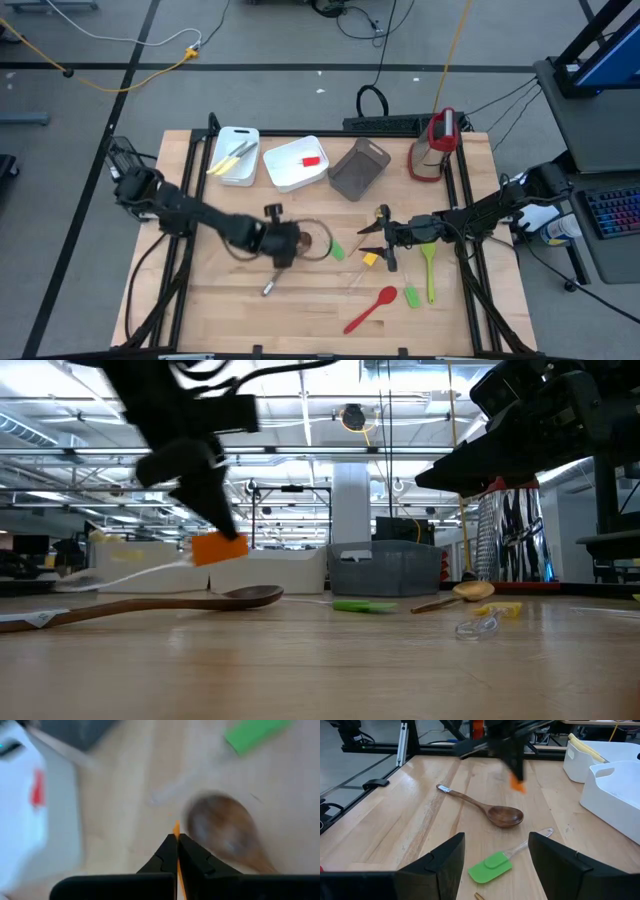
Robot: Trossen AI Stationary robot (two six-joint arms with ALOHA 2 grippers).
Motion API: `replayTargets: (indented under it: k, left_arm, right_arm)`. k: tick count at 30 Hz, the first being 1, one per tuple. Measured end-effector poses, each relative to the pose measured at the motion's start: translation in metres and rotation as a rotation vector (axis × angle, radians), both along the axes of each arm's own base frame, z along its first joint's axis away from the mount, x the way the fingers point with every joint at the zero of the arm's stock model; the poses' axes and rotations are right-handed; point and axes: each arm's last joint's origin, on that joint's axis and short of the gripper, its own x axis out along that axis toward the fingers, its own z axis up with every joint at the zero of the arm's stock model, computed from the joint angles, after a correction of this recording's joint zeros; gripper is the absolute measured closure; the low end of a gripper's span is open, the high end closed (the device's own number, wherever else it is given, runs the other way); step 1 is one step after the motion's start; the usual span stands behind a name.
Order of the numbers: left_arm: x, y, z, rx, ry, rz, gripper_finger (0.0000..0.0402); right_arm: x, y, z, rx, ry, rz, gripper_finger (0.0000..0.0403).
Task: Pick & Place Kitchen Items
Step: Put the orange spatula into the right white bin
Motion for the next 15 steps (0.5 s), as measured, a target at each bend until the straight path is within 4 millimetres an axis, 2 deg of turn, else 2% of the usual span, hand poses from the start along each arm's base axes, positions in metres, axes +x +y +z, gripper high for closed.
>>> replayTargets:
  k: [7,12,15]
  left_arm:
    - [0.033,0.049,0.047,0.139,-0.039,-0.077,0.0401]
    - [0.046,0.089,0.080,0.271,-0.063,-0.080,0.0401]
    - [0.050,0.113,0.092,0.310,-0.096,-0.065,0.0401]
  right_arm:
    - [0.000,0.000,0.000,0.000,0.000,0.000,0.0190]
    - [0.000,0.000,0.000,0.000,0.000,0.000,0.0190]
    - [0.000,0.000,0.000,0.000,0.000,0.000,0.0190]
